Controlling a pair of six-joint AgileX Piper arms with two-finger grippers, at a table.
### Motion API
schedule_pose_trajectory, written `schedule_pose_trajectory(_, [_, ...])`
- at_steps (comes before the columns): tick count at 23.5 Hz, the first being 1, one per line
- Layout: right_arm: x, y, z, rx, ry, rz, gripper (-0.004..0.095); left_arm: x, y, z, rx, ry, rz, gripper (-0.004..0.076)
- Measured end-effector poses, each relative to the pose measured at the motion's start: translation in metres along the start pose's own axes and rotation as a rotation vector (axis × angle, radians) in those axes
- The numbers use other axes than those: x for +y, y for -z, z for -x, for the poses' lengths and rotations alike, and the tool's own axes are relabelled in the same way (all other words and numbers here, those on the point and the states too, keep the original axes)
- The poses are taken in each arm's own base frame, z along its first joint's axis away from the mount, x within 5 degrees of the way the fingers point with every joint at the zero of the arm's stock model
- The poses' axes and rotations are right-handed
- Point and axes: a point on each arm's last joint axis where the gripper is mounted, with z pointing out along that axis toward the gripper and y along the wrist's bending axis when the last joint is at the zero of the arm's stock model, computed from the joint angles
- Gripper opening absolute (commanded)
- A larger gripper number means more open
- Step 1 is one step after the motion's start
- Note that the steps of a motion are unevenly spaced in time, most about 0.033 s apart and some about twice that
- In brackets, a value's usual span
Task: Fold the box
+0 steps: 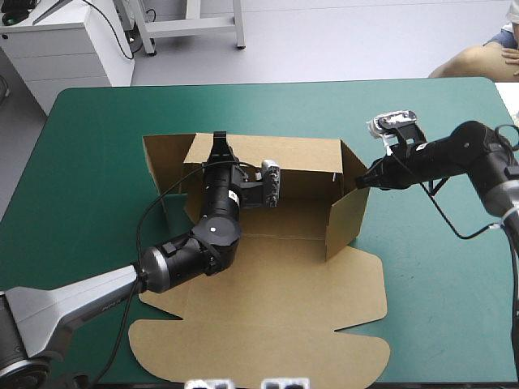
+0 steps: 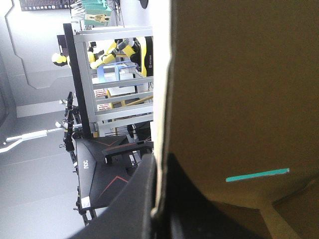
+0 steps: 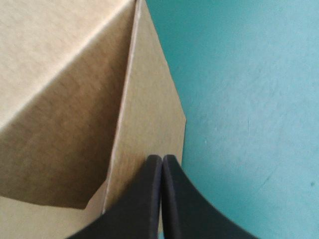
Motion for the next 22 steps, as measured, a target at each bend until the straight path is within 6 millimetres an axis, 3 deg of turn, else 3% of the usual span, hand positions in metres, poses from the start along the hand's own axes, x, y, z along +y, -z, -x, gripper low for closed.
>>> schedule_pose_trajectory(5, [0.004,-0.006,-0.016,-0.142,0.028,-0.010,-0.0018,0.000,0.000,0.000,0.000,0.005,-0.001,-0.0008])
schedule_pose_trajectory(14, [0.010,-0.021,-0.054,-0.070,0.139,0.057,-0.0006,0.000,0.000,0.000,0.000,0.013,-0.002,-0.0008])
schedule_pose_trajectory(16, [0.012,-0.021,-0.054,-0.073,0.182,0.078,0.0057,0.000,0.000,0.000,0.000,0.013,-0.002,-0.0008])
schedule_pose_trajectory(22, [0.022,-0.020,-0.060,-0.030,0.285,0.193,0.0615,0.000,0.000,0.000,-0.001,0.013,-0.002,-0.0008])
